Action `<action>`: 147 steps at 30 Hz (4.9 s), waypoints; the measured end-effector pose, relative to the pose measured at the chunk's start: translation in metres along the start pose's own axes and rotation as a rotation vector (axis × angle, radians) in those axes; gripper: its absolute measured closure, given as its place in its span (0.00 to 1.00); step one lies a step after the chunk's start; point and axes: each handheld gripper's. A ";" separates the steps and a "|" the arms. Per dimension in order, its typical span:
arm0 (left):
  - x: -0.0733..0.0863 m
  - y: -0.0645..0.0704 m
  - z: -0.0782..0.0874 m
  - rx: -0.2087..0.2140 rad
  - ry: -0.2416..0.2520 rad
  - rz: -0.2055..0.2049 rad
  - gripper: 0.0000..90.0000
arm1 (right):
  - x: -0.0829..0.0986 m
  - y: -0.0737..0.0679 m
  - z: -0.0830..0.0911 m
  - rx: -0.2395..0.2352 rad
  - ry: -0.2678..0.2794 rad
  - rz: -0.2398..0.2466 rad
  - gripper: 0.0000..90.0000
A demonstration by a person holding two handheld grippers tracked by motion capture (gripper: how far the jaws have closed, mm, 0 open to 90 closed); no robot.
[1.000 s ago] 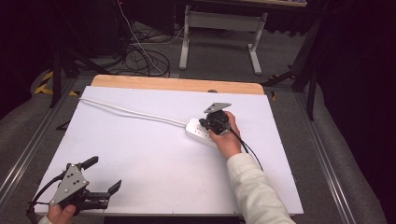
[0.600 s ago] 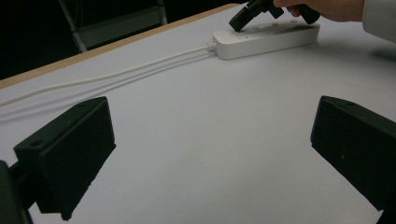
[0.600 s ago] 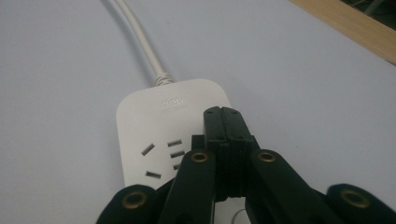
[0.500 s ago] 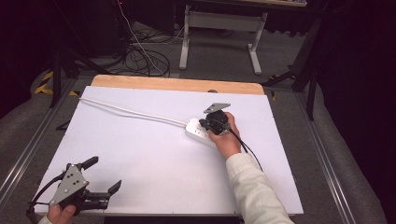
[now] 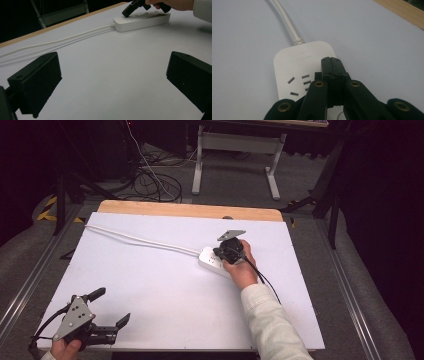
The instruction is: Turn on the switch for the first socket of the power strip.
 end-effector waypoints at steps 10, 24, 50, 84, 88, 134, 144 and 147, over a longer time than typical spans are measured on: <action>0.000 0.000 0.000 -0.002 -0.001 -0.001 0.00 | -0.001 -0.004 0.000 0.024 -0.015 0.015 1.00; 0.000 0.000 0.000 0.000 0.001 0.002 0.00 | -0.003 -0.004 -0.001 0.029 -0.028 0.003 1.00; -0.001 0.000 -0.003 0.003 -0.007 0.010 0.00 | -0.023 -0.009 0.054 0.006 0.124 0.019 1.00; -0.002 -0.004 -0.001 0.047 0.004 0.038 0.00 | -0.011 -0.031 0.150 -0.028 0.316 0.049 0.33; -0.002 -0.005 -0.002 0.043 -0.002 0.050 0.00 | -0.002 -0.037 0.162 -0.049 0.323 0.065 0.30; -0.002 0.000 -0.003 0.061 -0.013 0.025 0.00 | 0.153 -0.078 0.162 -0.097 0.408 -0.056 0.17; 0.000 -0.003 -0.006 0.078 -0.038 0.036 0.00 | 0.164 -0.087 0.151 -0.114 0.350 -0.096 0.16; 0.000 -0.004 -0.007 0.081 -0.036 0.045 0.00 | 0.163 -0.087 0.151 -0.096 0.333 -0.079 0.16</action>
Point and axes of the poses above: each handheld gripper's, and its own axes: z roughly backward along the jaws, x roughly out of its underside, y roughly to its right, and after that the axes turned 9 degrees about z, right-handed
